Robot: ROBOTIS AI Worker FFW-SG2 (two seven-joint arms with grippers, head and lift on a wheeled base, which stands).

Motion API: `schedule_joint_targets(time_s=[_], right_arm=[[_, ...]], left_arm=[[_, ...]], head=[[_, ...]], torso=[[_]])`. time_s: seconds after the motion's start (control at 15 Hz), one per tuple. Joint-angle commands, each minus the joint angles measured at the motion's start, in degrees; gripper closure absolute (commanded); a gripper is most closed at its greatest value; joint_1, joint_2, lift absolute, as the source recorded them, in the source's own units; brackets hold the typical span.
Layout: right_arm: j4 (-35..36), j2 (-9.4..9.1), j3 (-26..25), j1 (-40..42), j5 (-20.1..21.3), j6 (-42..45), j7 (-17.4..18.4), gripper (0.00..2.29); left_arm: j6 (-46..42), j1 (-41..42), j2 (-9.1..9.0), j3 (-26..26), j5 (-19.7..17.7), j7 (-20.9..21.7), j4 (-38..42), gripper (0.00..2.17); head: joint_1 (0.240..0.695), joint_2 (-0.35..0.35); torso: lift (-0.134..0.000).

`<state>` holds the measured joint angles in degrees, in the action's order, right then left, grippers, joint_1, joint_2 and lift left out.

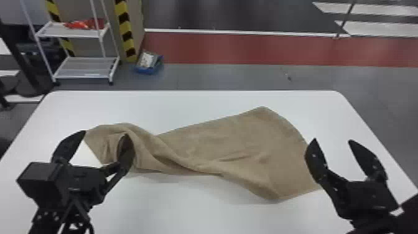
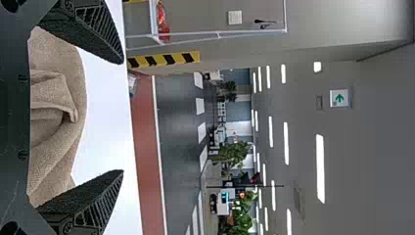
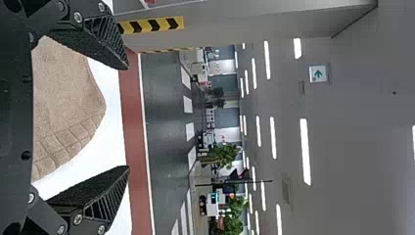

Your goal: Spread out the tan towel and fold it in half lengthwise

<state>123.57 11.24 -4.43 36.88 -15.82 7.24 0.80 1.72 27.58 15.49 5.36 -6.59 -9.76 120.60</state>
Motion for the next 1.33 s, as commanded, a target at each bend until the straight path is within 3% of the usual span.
schedule_joint_targets(time_s=[0.0,0.53,0.8,1.07,1.27], right_arm=[[0.09,0.01,-0.05,0.03,0.00,0.00,-0.01,0.17],[-2.54,0.01,-0.58,-1.37,-0.26,-2.11,-0.54,0.19],[-5.97,-0.87,0.03,-6.56,-2.46,-2.46,-7.83,0.23],[-8.25,-0.78,6.19,-14.47,-1.23,-11.25,-12.31,0.29],[-10.89,-0.70,12.07,-19.04,1.58,-15.47,-13.90,0.29]], left_arm=[[0.00,0.02,0.07,0.00,0.00,0.00,0.16,0.09],[0.00,0.20,0.24,-0.09,0.00,0.00,0.34,0.09],[0.00,-0.15,0.33,-0.09,-0.27,-0.18,-0.10,0.09],[-0.17,0.20,0.60,-0.70,-0.44,-0.35,0.16,0.09],[-0.35,0.02,0.86,-1.14,-0.88,-0.35,0.16,0.09]], head=[[0.695,-0.064],[0.695,-0.065],[0.695,-0.061],[0.695,-0.010],[0.695,0.078]], torso=[[-0.128],[-0.128],[-0.128],[-0.128],[-0.128]])
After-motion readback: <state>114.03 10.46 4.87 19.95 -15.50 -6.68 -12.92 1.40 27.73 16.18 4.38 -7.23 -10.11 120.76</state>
